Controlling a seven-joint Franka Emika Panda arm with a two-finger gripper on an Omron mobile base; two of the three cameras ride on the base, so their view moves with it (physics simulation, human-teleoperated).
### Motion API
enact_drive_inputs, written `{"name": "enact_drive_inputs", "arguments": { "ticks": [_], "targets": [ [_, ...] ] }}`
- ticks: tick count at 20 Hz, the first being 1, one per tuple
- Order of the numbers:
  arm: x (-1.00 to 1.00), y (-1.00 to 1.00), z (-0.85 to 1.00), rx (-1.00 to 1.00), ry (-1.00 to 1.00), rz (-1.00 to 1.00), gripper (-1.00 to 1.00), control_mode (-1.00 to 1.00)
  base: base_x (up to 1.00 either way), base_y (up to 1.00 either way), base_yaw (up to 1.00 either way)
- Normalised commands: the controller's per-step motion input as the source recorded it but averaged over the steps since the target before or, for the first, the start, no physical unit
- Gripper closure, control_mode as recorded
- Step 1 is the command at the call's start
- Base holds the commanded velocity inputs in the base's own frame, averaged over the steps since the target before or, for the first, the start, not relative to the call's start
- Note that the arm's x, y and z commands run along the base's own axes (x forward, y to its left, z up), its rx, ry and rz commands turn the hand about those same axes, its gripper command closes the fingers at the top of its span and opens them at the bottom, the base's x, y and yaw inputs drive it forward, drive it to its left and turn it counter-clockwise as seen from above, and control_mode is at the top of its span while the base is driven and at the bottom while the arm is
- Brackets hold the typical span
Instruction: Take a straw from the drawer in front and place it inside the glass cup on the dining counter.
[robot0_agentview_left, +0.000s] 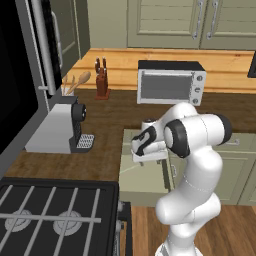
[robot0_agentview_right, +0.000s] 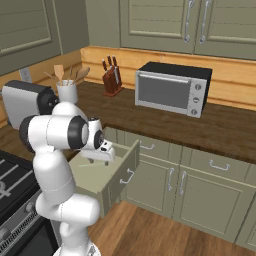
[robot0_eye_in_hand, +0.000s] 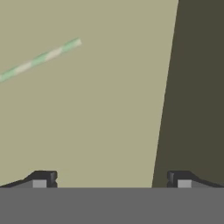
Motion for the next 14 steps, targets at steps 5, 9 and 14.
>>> {"name": "enact_drive_inputs", "arguments": {
  "ticks": [5,9,14],
  "targets": [
    [0.01,-0.26,-0.14,0.00,0.00,-0.07,-1.00,-1.00,0.00,0.00,0.00],
    [0.03,-0.28,-0.15,0.00,0.00,-0.07,-1.00,-1.00,0.00,0.00,0.00],
    [0.00,-0.42,-0.13,0.00,0.00,-0.07,-1.00,-1.00,0.00,0.00,0.00]
  ]
}}
